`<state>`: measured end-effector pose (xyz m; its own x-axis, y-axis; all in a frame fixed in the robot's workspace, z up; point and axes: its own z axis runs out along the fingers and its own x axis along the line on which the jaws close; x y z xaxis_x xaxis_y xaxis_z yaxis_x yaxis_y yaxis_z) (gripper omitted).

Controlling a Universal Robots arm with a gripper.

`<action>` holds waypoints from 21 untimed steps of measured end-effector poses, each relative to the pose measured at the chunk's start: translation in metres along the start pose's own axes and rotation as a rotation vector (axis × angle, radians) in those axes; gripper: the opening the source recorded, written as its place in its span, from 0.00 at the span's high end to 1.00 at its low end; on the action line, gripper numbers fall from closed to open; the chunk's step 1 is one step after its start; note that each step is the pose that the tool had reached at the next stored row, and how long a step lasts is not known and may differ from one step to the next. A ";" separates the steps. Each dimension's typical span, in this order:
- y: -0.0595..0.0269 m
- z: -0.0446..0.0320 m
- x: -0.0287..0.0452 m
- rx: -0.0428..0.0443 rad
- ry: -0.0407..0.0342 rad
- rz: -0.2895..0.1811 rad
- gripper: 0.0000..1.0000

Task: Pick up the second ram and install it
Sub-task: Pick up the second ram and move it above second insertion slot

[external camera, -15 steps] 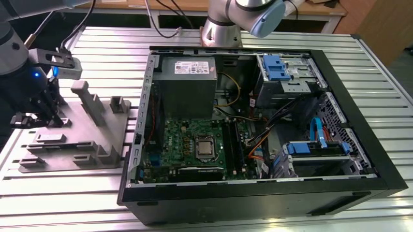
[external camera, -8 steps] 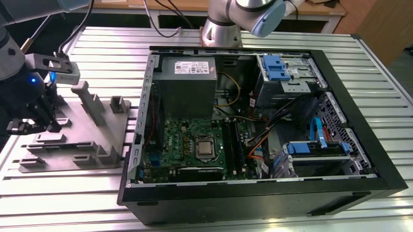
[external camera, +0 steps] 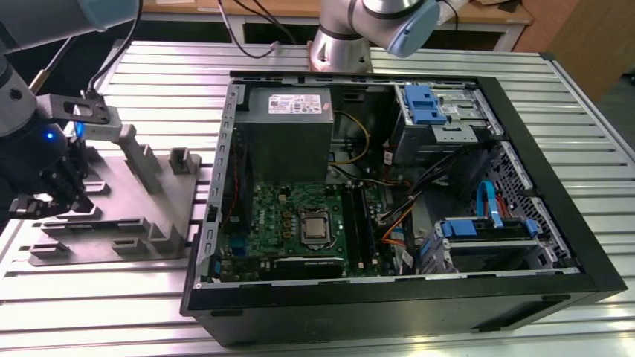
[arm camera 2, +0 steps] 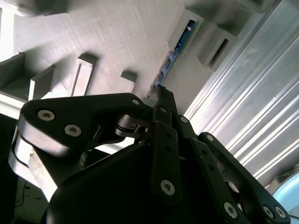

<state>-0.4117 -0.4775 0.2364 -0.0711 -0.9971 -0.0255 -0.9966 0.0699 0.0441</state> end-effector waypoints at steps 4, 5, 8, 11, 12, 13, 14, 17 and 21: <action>0.0006 0.0028 0.0049 -0.0004 -0.0089 -0.008 0.90; 0.0006 0.0036 0.0059 -0.0007 -0.0104 -0.010 0.90; 0.0006 0.0060 0.0081 -0.0009 -0.0131 -0.015 0.90; 0.0006 0.0074 0.0092 -0.0020 -0.0248 -0.022 0.90; 0.0010 0.0079 0.0094 -0.0027 -0.0345 -0.026 0.90; 0.0013 0.0085 0.0098 -0.0032 -0.0410 -0.029 0.90; 0.0015 0.0093 0.0106 -0.0036 -0.0435 -0.032 0.90; 0.0025 0.0130 0.0124 -0.0037 -0.0437 -0.037 0.90; 0.0064 0.0172 0.0133 -0.0041 -0.0463 -0.043 0.90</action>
<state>-0.4197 -0.4898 0.2191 -0.0307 -0.9968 -0.0737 -0.9986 0.0273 0.0460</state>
